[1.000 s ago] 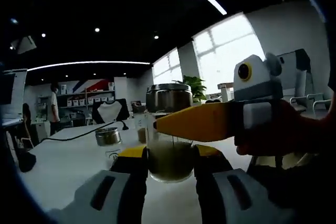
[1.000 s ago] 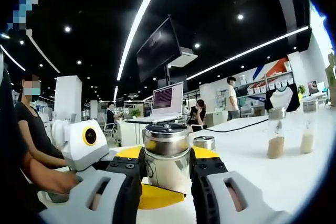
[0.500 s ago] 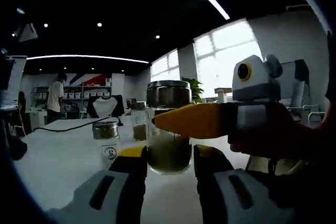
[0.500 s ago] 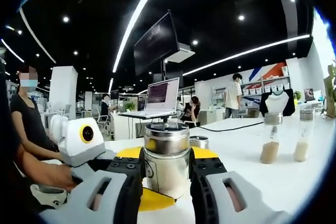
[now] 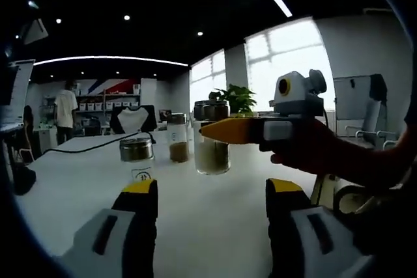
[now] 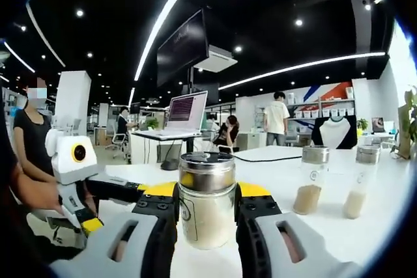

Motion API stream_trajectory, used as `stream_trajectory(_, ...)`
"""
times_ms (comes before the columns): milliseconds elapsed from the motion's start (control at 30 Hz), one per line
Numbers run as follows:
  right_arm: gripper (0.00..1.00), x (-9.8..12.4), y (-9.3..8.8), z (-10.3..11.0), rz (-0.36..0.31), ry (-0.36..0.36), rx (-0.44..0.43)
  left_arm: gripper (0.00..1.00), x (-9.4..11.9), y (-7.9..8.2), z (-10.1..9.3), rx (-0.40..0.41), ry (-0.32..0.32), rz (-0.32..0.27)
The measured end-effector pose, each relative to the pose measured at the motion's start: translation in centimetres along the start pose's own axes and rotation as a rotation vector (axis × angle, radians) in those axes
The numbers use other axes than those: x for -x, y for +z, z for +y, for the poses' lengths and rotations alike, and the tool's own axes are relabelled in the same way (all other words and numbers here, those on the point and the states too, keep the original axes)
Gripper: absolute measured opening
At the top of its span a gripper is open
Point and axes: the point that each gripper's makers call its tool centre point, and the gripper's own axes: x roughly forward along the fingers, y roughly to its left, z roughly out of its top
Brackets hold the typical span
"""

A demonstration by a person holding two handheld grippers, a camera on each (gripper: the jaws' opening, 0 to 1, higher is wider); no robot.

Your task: Rotate the seasoning bottle until the label or dispensing opening points toward the visible target arrow and the bottle remains upright within the marked orientation range

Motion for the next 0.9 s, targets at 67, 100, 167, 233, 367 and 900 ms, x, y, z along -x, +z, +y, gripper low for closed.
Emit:
stream_trajectory(67,0.31,-0.2,-0.3,-0.3,0.01,0.012,0.002,0.78,0.0,0.0,0.1,0.002,0.006,0.004)
stream_trajectory(100,0.31,-0.3,-0.4,-0.5,0.015,0.015,-0.001,0.79,0.0,0.0,0.1,0.003,0.007,0.005)
stream_trajectory(167,0.31,-0.5,-0.7,-0.7,0.027,0.021,0.0,0.82,0.0,-0.1,0.1,0.004,0.007,0.013)
stream_trajectory(233,0.31,-0.7,-1.0,-1.1,0.039,0.022,0.001,0.85,0.0,-0.1,0.2,0.003,0.011,0.02)
stream_trajectory(367,0.31,-1.1,-1.7,-1.5,0.061,0.018,-0.004,0.9,0.0,-0.2,0.3,-0.003,0.015,0.03)
stream_trajectory(900,0.31,-1.8,-4.2,-3.1,0.153,-0.041,-0.02,0.97,-0.2,-0.8,0.0,-0.018,0.001,0.056)
